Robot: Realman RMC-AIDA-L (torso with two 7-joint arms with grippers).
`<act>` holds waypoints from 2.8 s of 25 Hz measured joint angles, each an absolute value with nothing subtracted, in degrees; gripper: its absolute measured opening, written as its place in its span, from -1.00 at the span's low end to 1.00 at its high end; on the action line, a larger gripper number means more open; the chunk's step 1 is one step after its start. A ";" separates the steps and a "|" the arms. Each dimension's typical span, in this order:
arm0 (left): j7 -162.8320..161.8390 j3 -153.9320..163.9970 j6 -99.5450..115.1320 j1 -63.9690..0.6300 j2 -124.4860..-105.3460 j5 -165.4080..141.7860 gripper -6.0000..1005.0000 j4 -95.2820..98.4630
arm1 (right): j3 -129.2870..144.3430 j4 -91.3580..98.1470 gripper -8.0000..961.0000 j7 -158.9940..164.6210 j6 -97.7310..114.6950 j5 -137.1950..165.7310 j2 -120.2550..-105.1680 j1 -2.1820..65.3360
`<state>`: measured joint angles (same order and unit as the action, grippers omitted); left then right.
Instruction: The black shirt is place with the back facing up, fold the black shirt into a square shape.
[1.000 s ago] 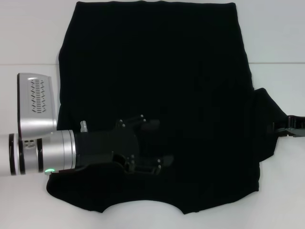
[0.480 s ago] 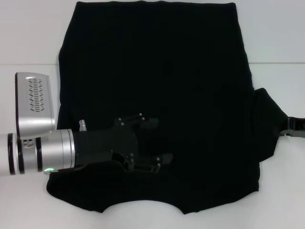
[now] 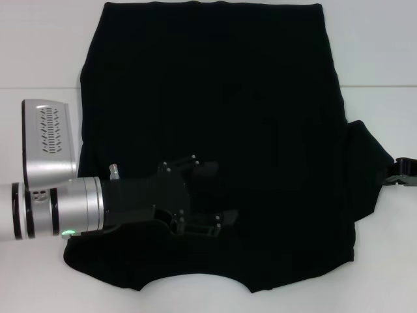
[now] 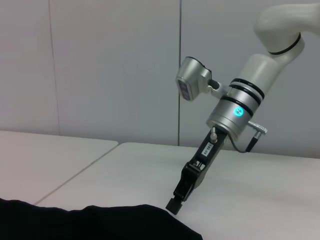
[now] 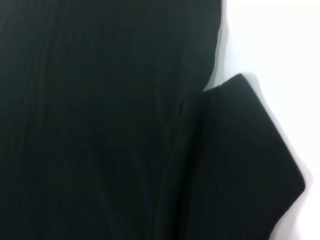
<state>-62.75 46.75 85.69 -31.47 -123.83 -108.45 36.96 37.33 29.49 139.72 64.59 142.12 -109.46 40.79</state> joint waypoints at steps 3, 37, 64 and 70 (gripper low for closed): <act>-62.76 46.76 85.70 -31.46 -123.84 -108.45 0.89 36.92 | 37.58 29.22 -0.82 139.71 64.34 142.12 -109.79 41.11; -63.37 46.68 85.69 -31.55 -123.75 -108.42 0.89 37.27 | 37.71 28.74 -0.26 139.83 60.84 142.21 -111.07 41.03; -63.46 43.96 86.22 -31.08 -123.75 -107.56 0.89 37.35 | 39.91 30.51 -0.98 139.30 60.05 142.08 -109.75 39.90; -63.46 43.79 86.27 -30.83 -123.76 -106.99 0.89 37.18 | 39.90 32.30 -0.98 139.19 60.01 142.11 -109.50 39.25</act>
